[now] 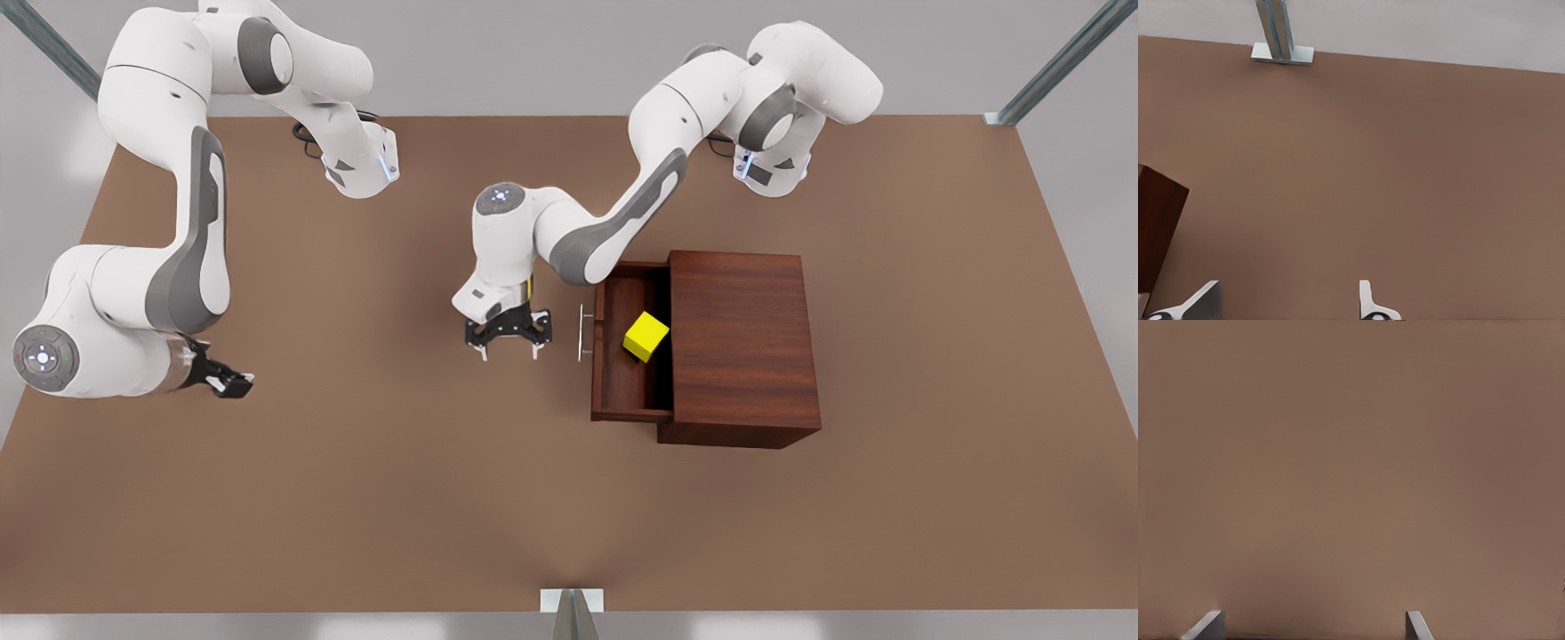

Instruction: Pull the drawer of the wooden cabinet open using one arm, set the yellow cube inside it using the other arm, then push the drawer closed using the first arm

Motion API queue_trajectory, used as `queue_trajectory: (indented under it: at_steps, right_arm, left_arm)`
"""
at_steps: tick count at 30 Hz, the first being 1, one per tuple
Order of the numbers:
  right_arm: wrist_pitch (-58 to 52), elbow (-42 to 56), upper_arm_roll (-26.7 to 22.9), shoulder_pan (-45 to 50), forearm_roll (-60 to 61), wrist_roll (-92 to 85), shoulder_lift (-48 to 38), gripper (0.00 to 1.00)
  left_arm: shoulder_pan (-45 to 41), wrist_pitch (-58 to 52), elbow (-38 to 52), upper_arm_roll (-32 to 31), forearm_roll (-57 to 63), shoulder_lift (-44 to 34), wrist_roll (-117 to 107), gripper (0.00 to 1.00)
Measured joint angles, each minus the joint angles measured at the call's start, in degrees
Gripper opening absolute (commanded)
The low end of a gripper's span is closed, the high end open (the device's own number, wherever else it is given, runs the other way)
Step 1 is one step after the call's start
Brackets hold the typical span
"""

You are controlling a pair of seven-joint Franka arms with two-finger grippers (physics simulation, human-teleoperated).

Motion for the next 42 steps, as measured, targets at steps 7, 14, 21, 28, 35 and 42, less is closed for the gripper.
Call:
queue_trajectory:
  at_steps: [7,14,21,28,35,42]
  right_arm:
    - [0.0,0.0,-0.1,-0.1,0.1,-11.4,0.2,1.0]
    - [0.0,0.0,-0.1,-0.2,0.4,-19.1,0.2,1.0]
    - [-0.1,0.0,-0.2,-0.2,0.4,-24.4,0.2,1.0]
    - [-0.2,0.0,-0.2,-0.2,0.3,-27.9,0.2,1.0]
    - [-0.3,0.0,-0.2,-0.2,0.2,-30.3,0.2,1.0]
    - [-0.3,0.0,-0.2,-0.2,0.2,-32.0,0.2,1.0]
  left_arm:
    - [0.1,-6.5,-0.1,-2.0,1.0,0.1,-3.8,1.0]
    - [1.5,-10.5,-0.8,-2.2,1.0,-0.1,-3.8,1.0]
    - [2.6,-12.5,-2.4,-2.2,-0.1,0.4,-2.5,1.0]
    - [3.2,-12.6,-3.6,-2.2,-1.6,0.9,-1.7,1.0]
    - [3.7,-11.8,-5.9,-2.2,-1.6,1.1,-1.0,1.0]
    - [4.0,-11.8,-7.7,-2.2,-1.7,0.8,0.2,1.0]
